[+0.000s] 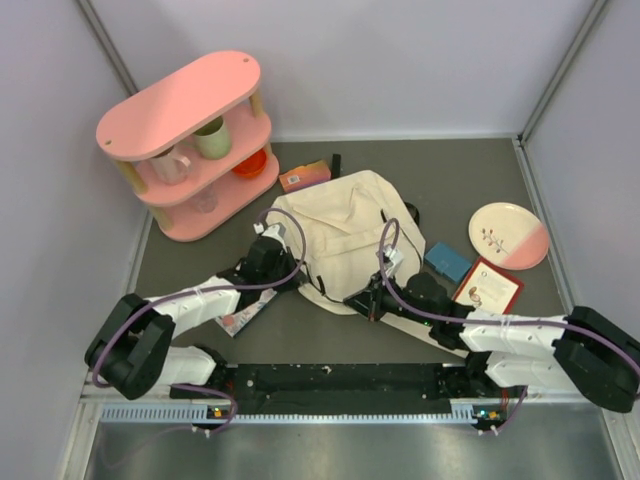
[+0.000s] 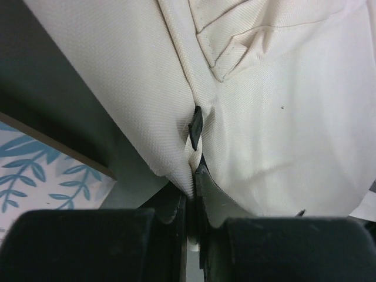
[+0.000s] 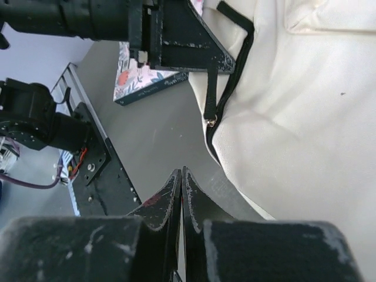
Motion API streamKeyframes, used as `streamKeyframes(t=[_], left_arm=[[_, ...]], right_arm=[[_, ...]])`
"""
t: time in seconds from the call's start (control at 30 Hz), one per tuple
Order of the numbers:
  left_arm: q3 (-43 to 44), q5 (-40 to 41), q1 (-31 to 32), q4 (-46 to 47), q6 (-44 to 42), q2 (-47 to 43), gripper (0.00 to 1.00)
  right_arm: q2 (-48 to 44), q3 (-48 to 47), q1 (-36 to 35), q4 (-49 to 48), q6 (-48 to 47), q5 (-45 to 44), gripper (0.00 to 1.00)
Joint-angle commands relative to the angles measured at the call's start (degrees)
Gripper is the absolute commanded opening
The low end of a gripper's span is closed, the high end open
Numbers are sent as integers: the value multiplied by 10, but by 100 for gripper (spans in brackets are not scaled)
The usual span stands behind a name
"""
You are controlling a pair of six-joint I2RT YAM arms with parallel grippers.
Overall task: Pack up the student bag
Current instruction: Unzip the student bag at the center of the board.
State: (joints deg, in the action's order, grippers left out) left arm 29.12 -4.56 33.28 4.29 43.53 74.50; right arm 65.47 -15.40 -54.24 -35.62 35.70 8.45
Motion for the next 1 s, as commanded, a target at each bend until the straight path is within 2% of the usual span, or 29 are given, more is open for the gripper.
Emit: streamKeyframes(t=[0.0,0.13,0.17,0.2,0.23,0.3,0.37,0.4,0.43,0.57,0.77,0.97], left_arm=[[19,24,-9,-1,-35,-11,0],[-1,-2,-9,29,-36,-17,0],[-9,-5,-8,40,-35,-17,0],[-13,-15,-8,46,-33,-18,0],[-18,-19,-8,51,-32,-19,0],[-28,-25,-8,62,-27,-22,0],[-35,-26,-8,68,-21,-24,0],[-38,-26,-8,72,-20,-28,0],[-39,-28,-8,74,-19,-28,0],[-39,-31,-9,74,-15,-33,0],[-40,-32,-8,72,-11,-43,0],[-40,-36,-8,74,-5,-46,0]], right_arm=[[-55,5,-6,16,-29,-24,0],[-63,-2,-6,48,1,-56,1],[-61,-8,-5,56,10,-70,10],[-56,-13,-6,71,20,-75,27],[-47,-22,-5,89,38,-79,36],[-33,-52,-5,110,63,-83,59],[-20,-77,-15,123,74,-101,67],[-18,-86,-21,128,74,-112,79],[-12,-110,-29,148,57,-123,82],[51,-185,-47,234,43,-177,84],[130,-246,-65,293,66,-243,84],[192,-315,-102,328,86,-317,78]])
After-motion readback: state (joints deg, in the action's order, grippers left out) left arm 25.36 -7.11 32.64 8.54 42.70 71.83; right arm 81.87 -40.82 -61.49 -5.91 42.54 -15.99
